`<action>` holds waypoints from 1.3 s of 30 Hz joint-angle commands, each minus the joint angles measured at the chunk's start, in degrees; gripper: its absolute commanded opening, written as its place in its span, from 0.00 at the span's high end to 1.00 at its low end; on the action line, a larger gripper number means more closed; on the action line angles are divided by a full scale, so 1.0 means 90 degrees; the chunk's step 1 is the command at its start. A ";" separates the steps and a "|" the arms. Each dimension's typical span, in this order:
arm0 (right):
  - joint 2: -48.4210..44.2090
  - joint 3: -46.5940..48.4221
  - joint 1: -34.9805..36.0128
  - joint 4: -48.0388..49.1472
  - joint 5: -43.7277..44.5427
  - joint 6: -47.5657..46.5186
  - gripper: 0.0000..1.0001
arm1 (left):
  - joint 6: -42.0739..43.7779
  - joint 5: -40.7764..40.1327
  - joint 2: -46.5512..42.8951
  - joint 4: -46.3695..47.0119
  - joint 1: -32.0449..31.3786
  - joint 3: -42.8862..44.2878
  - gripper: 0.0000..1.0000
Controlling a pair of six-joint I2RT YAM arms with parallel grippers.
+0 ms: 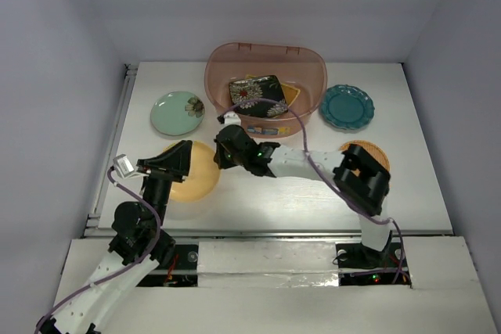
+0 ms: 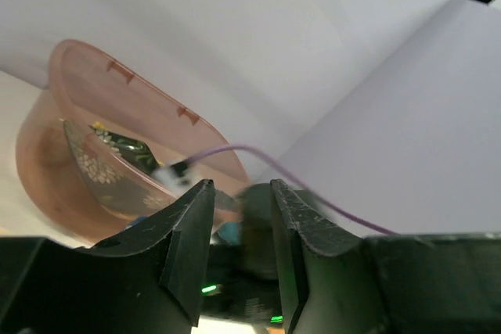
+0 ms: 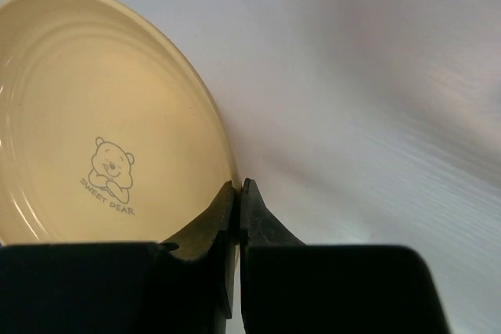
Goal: Place the plates into the plastic bin on the countertop
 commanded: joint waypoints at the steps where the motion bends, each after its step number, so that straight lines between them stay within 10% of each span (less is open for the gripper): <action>1: -0.1164 -0.0113 0.0041 0.1056 0.0864 -0.0464 1.00 | -0.0181 -0.0557 -0.0158 0.0075 -0.0035 0.0134 0.69; 11: -0.2474 0.0012 -0.1403 0.0890 0.1073 -0.1257 1.00 | -0.0786 -0.0657 -0.0449 0.0238 -0.0035 -0.0128 0.90; 24: -0.1011 0.1555 -0.3786 -0.0261 -0.0305 -0.1004 1.00 | -0.0513 0.0301 0.0144 0.1567 -0.0035 -0.0607 1.00; 34: -0.0073 0.2200 -0.3846 -0.1102 -0.0629 -0.1121 1.00 | -0.0034 0.0410 0.1208 0.1931 -0.0035 -0.0530 1.00; 39: 0.0015 0.2083 -0.3973 -0.1053 -0.0549 -0.1043 0.82 | 0.0014 -0.0011 0.2058 0.1510 -0.0035 -0.0149 1.00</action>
